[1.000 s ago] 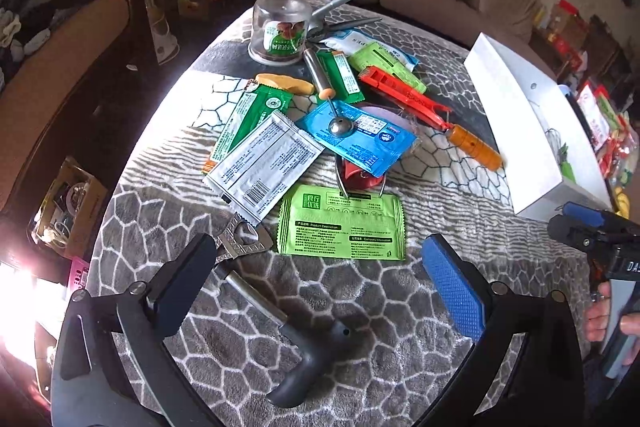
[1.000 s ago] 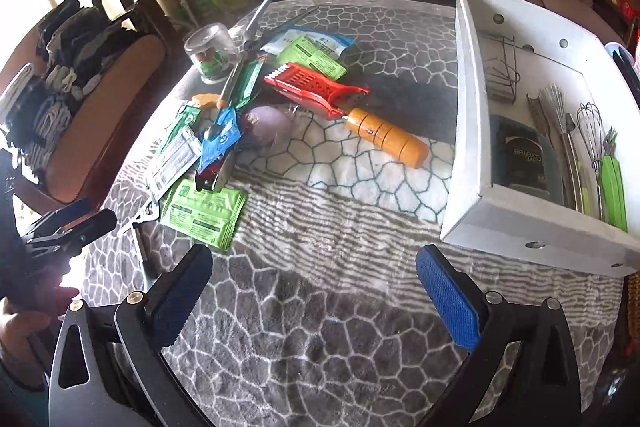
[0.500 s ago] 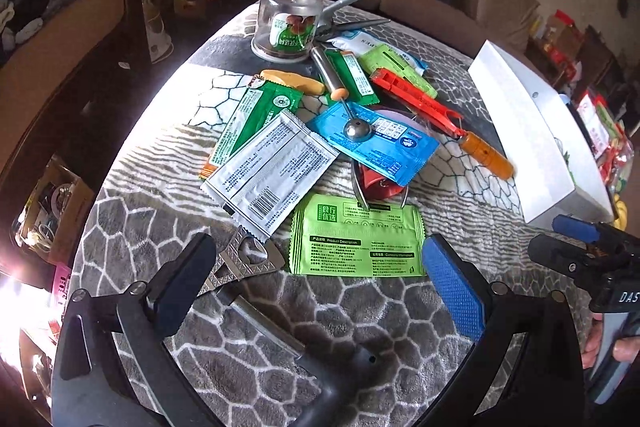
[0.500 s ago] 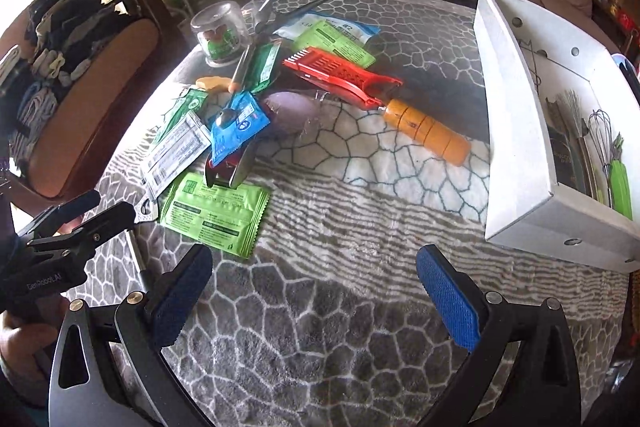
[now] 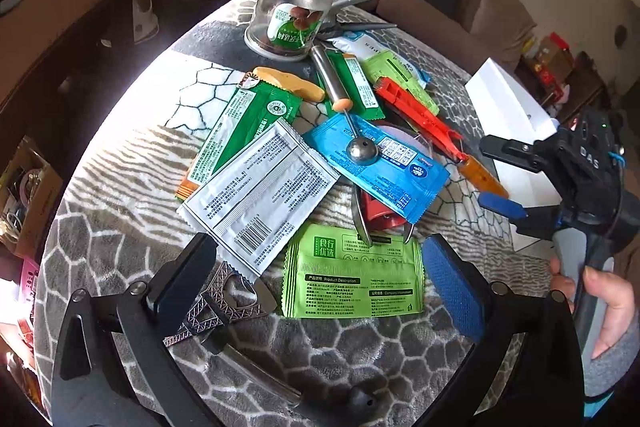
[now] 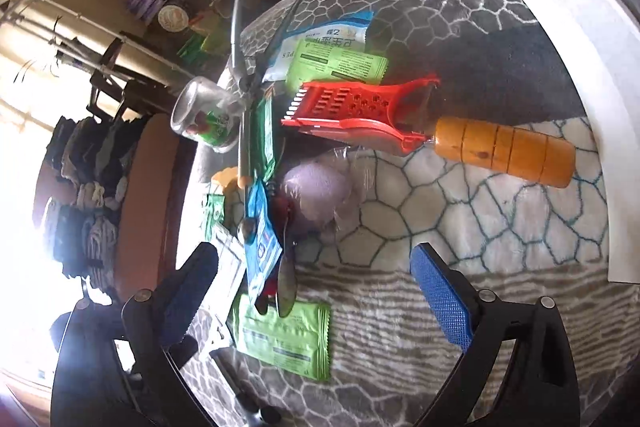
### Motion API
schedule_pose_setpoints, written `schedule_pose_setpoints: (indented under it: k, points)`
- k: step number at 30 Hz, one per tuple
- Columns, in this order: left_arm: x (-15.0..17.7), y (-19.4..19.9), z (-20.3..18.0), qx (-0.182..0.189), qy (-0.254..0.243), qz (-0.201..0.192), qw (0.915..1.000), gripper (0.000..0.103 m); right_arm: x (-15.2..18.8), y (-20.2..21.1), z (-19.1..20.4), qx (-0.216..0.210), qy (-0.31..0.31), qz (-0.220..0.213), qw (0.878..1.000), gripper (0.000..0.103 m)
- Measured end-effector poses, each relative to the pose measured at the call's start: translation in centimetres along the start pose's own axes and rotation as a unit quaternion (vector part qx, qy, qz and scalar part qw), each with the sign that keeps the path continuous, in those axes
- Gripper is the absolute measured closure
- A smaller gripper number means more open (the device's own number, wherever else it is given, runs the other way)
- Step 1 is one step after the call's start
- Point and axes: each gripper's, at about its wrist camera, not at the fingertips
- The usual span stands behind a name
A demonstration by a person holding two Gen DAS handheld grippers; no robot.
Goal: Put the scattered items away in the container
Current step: 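Grasp the clear plastic bag with purple contents using the right tool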
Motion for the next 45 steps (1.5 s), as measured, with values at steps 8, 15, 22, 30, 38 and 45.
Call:
schedule_pose_setpoints:
  k: [8,15,22,30,38,45]
  points:
    - [-0.1,-0.4,1.2,0.008,0.033,0.010,0.9994,0.000,-0.2,-4.5,-0.2,0.011,-0.014,0.027,0.999,0.057]
    - [0.3,-0.8,0.7,0.012,0.024,0.015,0.9995,0.000,-0.1,-2.9,2.6,0.057,0.097,-0.004,0.994,0.088]
    - [0.9,0.1,-3.1,0.054,-0.052,-0.018,0.9970,0.000,-0.4,5.4,6.6,0.026,0.187,-0.044,0.981,0.098]
    - [2.6,-0.5,-4.1,0.061,-0.047,0.009,0.9970,0.000,-1.3,4.7,2.8,0.038,0.110,-0.008,0.993,0.056]
    - [0.5,-0.8,-1.6,0.030,-0.008,-0.011,0.9995,0.000,-0.6,-3.9,-0.9,0.022,-0.011,0.024,0.999,0.048]
    - [0.3,-1.5,-0.6,0.050,0.023,0.007,0.9984,0.000,-1.5,-4.4,0.1,0.001,0.019,0.005,1.000,0.091]
Point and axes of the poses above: each gripper's, at about its wrist camera, not at the fingertips, and y roughly against the way its jaws point, z to its left, x to its underside, and after that the axes turned 8 degrees about -z, right-handed
